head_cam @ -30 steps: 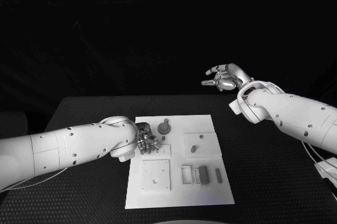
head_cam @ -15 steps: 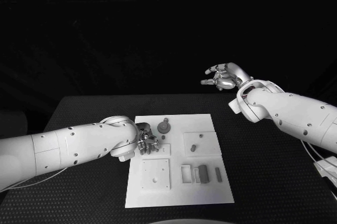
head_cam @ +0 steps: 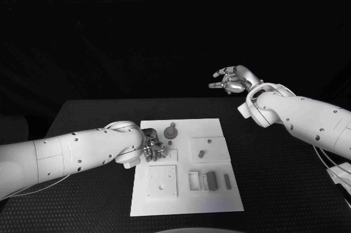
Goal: Assemble the parts on the task board
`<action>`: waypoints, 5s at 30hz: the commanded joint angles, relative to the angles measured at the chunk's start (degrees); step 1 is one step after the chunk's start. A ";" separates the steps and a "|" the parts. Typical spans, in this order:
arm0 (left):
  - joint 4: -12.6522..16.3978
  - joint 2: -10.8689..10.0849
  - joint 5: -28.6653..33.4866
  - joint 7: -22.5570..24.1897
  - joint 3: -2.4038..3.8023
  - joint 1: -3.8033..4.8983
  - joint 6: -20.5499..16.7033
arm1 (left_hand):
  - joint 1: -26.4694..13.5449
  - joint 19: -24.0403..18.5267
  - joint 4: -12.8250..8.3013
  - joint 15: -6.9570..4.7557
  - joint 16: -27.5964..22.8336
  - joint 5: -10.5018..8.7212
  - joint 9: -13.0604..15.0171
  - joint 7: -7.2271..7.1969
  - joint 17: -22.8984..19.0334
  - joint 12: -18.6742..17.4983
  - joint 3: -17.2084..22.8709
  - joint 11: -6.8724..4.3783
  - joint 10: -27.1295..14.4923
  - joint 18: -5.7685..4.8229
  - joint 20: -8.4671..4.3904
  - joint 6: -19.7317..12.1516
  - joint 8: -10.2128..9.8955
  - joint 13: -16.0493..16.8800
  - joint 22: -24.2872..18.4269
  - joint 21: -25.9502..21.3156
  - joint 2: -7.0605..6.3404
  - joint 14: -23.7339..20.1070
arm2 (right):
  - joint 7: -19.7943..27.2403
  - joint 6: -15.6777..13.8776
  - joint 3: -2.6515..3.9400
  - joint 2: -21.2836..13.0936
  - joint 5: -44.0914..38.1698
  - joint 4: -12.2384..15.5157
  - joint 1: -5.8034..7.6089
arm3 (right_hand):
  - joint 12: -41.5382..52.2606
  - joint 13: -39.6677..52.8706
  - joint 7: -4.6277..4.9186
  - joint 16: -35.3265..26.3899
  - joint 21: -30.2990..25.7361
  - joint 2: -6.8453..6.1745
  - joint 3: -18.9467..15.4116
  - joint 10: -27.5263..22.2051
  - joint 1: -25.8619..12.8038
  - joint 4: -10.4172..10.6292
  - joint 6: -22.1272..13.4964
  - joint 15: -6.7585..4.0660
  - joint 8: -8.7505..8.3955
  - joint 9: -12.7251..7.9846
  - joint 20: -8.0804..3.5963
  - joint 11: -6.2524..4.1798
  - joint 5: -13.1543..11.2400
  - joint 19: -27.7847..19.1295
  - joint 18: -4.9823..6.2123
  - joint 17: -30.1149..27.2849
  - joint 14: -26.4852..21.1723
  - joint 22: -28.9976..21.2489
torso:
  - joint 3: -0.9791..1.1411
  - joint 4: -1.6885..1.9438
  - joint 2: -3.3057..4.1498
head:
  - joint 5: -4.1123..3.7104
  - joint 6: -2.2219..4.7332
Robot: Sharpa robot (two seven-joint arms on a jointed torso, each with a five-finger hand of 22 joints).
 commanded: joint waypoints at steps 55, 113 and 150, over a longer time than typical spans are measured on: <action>-1.80 0.75 -0.23 0.52 0.08 -0.63 1.34 | -5.24 -0.04 0.09 -0.49 2.16 0.20 1.15 -2.16 -0.40 1.83 -6.61 -0.52 -1.12 0.04 -0.55 2.55 0.09 2.46 1.91 0.02 -6.76 -0.54 | 0.22 0.95 0.03 -0.19 -0.08 0.27 0.01 | 0.45 -0.31 0.24 0.37 -0.32 0.46 -0.77 -0.60 -0.36 -0.24 0.23 -0.49 0.28 -0.07 -0.33 0.08 0.00 -0.12 1.72 -0.15 -1.12 0.87 | -0.06 0.06 0.00 | -0.53 -0.14; -26.39 7.40 -2.15 4.10 1.29 4.89 12.39 | -7.63 11.51 3.47 -7.27 34.82 0.20 6.63 -0.74 9.36 31.67 -9.34 -0.92 -9.07 3.14 -7.23 -10.03 1.82 26.78 20.00 17.50 -6.50 0.94 | 0.04 1.84 0.02 0.04 -0.10 -1.03 -0.10 | 0.55 -0.45 0.30 0.41 -0.36 0.63 -0.87 -0.66 -0.37 -0.30 0.05 -0.43 0.23 -0.14 -0.33 0.15 0.00 -0.15 1.72 -0.21 -1.18 0.87 | -0.20 -0.19 0.26 | -0.25 1.72; -28.88 9.82 -3.06 5.61 0.37 3.26 13.60 | -7.22 10.79 3.48 -7.28 36.38 0.20 6.12 -0.77 7.03 32.29 -8.33 -0.95 -9.74 3.20 -7.15 -9.06 0.81 26.11 19.95 18.24 -5.32 -0.06 | 0.09 1.92 0.02 0.31 -0.14 -1.14 -0.10 | 0.64 -0.54 0.33 0.47 -0.36 0.74 -0.94 -0.67 -0.35 -0.35 0.01 -0.40 0.24 -0.17 -0.33 0.17 0.00 -0.14 1.72 -0.24 -1.19 0.88 | -0.14 -0.18 0.18 | -0.32 1.45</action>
